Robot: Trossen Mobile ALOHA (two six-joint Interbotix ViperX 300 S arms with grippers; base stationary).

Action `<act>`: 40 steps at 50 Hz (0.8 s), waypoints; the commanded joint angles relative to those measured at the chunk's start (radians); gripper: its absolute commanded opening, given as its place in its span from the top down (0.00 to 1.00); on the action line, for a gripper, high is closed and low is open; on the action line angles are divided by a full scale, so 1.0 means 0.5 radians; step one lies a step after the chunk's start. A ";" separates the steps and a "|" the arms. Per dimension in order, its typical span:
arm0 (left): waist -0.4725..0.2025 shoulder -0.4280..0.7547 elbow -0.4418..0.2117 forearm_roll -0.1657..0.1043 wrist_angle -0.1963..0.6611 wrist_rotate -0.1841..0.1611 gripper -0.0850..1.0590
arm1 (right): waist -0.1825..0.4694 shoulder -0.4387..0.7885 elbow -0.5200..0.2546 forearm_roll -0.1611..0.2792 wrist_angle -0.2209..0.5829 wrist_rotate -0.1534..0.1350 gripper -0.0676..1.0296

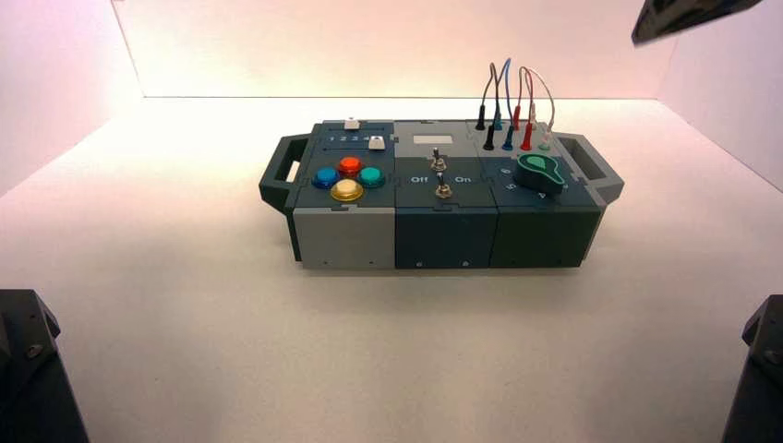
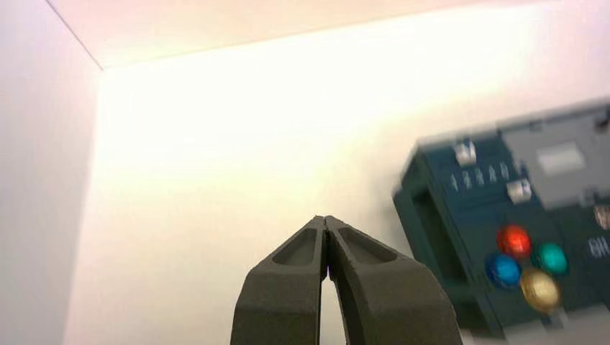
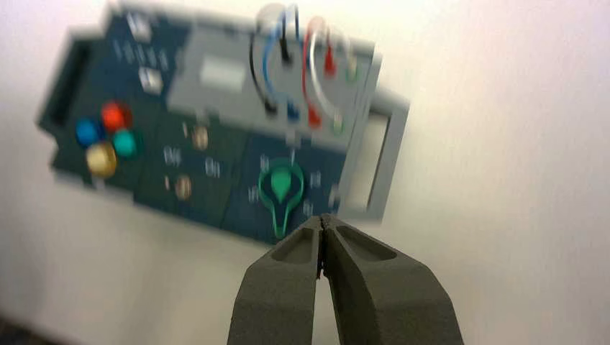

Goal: Turn the knob to position 2.

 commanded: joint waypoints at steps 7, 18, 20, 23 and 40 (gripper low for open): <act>-0.193 0.156 -0.331 -0.015 0.531 0.000 0.95 | -0.009 0.153 -0.264 0.058 0.420 0.009 0.96; -0.374 0.218 -0.561 -0.095 1.022 0.012 0.95 | -0.009 0.123 -0.301 0.092 0.641 0.003 0.96; -0.405 0.224 -0.577 -0.129 1.058 0.025 0.95 | -0.009 0.107 -0.301 0.086 0.660 0.000 0.96; -0.454 0.242 -0.592 -0.206 1.098 0.049 0.95 | -0.009 0.071 -0.291 0.077 0.653 0.000 0.96; -0.586 0.380 -0.568 -0.396 1.055 0.129 0.95 | -0.015 -0.058 -0.249 0.061 0.611 0.009 0.96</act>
